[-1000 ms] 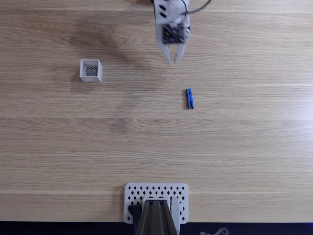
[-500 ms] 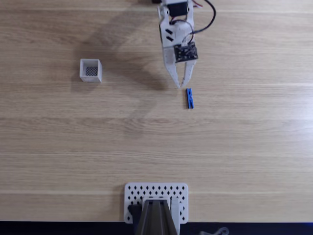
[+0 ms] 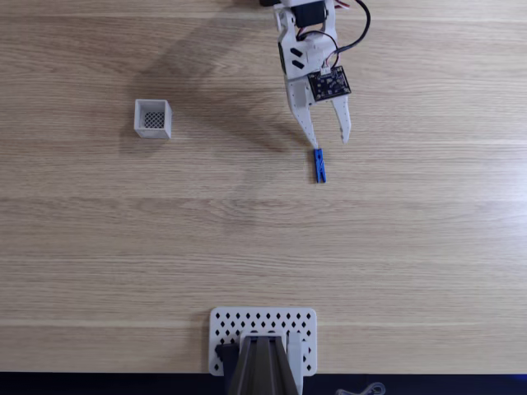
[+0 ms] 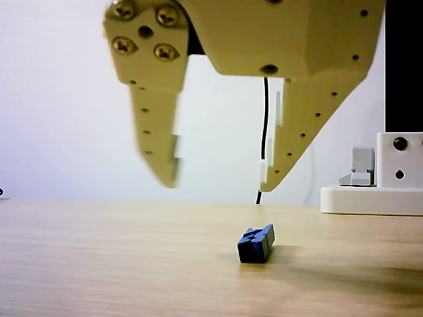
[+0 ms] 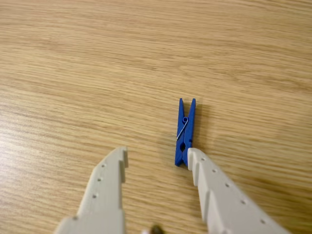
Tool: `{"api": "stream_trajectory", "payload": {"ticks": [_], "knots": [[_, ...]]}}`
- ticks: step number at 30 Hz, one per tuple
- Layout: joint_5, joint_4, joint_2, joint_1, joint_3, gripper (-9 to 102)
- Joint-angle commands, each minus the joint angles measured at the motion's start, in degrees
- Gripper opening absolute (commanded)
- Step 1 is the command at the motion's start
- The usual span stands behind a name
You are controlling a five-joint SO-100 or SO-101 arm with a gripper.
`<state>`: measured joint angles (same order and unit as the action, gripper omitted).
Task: Grasp a peg and put it in the crate.
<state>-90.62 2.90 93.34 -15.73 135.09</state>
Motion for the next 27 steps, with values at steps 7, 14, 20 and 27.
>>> {"api": "stream_trajectory", "payload": {"ticks": [7,14,20,27], "knots": [[0.88,-1.32,-5.01,2.99,-11.25,19],[0.88,-0.88,-9.05,3.16,-12.48,19],[0.35,-0.79,-9.84,3.25,-12.39,18],[0.62,0.26,-9.58,2.64,-10.63,12]]}}
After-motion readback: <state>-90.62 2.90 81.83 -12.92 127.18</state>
